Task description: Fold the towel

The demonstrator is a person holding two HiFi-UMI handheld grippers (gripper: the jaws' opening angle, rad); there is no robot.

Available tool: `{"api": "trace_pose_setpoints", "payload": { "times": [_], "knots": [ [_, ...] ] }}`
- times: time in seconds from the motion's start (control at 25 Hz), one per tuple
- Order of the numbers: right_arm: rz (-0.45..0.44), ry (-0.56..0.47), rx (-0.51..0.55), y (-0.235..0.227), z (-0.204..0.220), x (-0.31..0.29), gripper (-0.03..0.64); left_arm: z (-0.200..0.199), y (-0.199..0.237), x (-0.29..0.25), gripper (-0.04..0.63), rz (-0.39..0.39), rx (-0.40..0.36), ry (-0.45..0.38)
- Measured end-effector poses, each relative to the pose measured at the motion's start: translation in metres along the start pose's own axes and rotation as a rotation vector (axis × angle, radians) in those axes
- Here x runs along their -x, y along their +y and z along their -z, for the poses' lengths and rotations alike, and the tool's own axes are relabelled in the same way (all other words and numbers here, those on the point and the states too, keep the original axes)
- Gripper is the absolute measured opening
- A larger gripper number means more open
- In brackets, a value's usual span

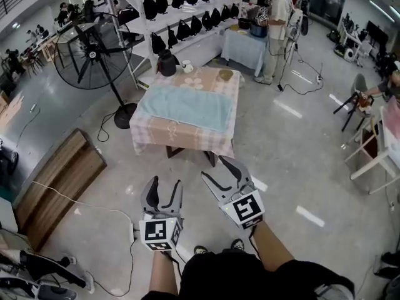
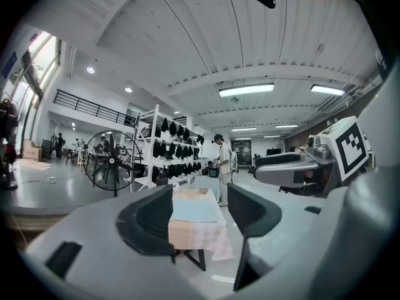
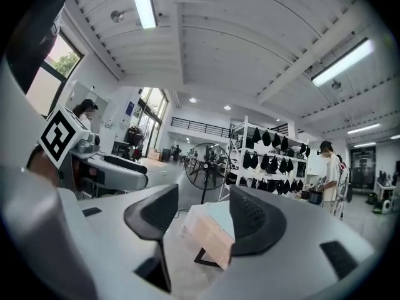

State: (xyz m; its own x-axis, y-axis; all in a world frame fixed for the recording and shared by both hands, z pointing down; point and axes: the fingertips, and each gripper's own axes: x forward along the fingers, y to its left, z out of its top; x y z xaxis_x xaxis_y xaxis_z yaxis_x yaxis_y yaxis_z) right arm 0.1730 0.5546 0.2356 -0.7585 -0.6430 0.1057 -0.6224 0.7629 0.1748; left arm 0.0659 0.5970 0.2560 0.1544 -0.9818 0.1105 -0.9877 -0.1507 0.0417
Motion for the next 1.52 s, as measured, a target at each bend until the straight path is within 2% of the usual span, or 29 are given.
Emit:
{"api": "trace_pose_setpoints", "payload": {
  "times": [0.2, 0.44, 0.6, 0.84, 1.08, 1.28, 1.52],
  "knots": [
    [0.038, 0.021, 0.009, 0.001, 0.004, -0.016, 0.236, 0.010, 0.037, 0.009, 0.256, 0.003, 0.004, 0.011],
    [0.078, 0.051, -0.006, -0.029, 0.011, -0.048, 0.236, 0.010, 0.071, -0.022, 0.255, -0.003, 0.038, 0.010],
    [0.043, 0.057, -0.002, -0.032, 0.020, -0.089, 0.252, 0.017, 0.096, -0.051, 0.256, -0.009, 0.036, 0.026],
    [-0.007, 0.017, -0.001, -0.079, 0.017, -0.190, 0.258, 0.006, 0.160, -0.133, 0.255, -0.065, 0.014, 0.012],
    [-0.073, 0.016, -0.014, -0.133, 0.014, -0.292, 0.259, -0.020, 0.207, -0.228, 0.255, -0.088, 0.013, 0.001],
    [-0.111, 0.026, -0.040, -0.175, 0.024, -0.354, 0.259, -0.020, 0.229, -0.291, 0.256, -0.106, 0.032, 0.039],
    [-0.153, 0.057, -0.064, -0.193, 0.047, -0.421, 0.259, -0.008, 0.270, -0.343, 0.255, -0.132, 0.051, 0.082]
  ]
}}
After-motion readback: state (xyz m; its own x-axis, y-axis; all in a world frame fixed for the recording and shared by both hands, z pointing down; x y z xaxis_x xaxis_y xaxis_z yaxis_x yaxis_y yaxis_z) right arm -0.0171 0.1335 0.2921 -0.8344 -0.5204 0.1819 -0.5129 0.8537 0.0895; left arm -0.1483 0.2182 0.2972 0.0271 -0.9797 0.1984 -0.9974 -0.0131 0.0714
